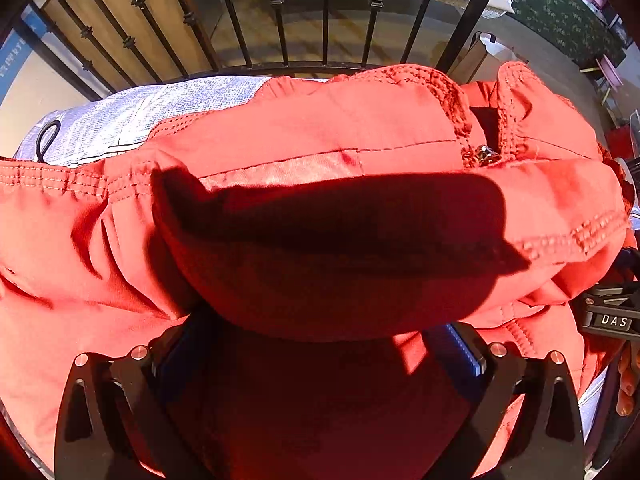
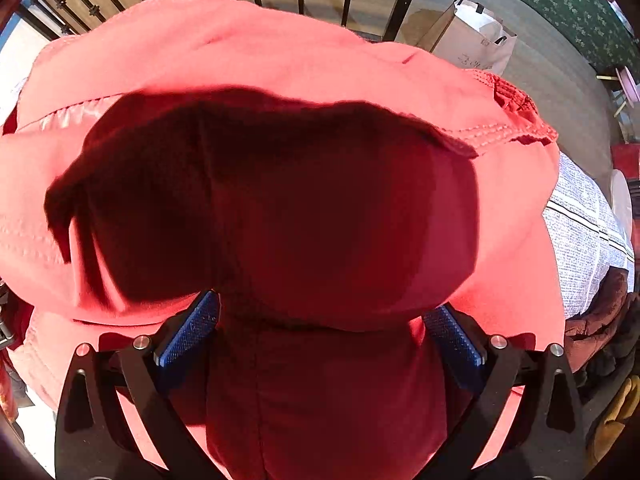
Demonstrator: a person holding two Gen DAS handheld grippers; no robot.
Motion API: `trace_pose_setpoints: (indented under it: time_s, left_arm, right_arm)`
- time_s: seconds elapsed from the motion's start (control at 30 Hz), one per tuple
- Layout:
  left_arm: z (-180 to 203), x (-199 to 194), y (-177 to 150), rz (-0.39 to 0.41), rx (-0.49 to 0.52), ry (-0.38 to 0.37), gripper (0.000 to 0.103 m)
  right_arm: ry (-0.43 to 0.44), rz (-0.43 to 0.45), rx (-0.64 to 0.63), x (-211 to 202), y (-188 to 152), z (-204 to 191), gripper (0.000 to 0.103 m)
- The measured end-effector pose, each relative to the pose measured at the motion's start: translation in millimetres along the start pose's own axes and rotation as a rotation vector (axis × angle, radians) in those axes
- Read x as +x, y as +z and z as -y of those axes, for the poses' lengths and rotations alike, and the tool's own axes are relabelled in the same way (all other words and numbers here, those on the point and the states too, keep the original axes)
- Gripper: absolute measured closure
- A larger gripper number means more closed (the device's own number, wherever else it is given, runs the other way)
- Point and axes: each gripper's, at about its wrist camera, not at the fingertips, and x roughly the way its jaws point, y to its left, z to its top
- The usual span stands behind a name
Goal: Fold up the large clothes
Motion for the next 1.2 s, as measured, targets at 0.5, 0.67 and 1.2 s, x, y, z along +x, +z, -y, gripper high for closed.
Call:
trace_pose_setpoints:
  time_s: [0.5, 0.67, 1.2]
  left_arm:
    - [-1, 11, 3, -0.011, 0.006, -0.004, 0.004]
    - [0, 12, 4, -0.015, 0.008, 0.004, 0.004]
    - [-16, -71, -34, 0.11, -0.025, -0.107, 0.006]
  right_arm:
    - [-0.017, -0.018, -0.014, 9, 8, -4, 0.004]
    - [-0.026, -0.015, -0.014, 9, 7, -8, 0.004]
    - [0.033, 0.182, 0.056, -56, -31, 9, 0.005]
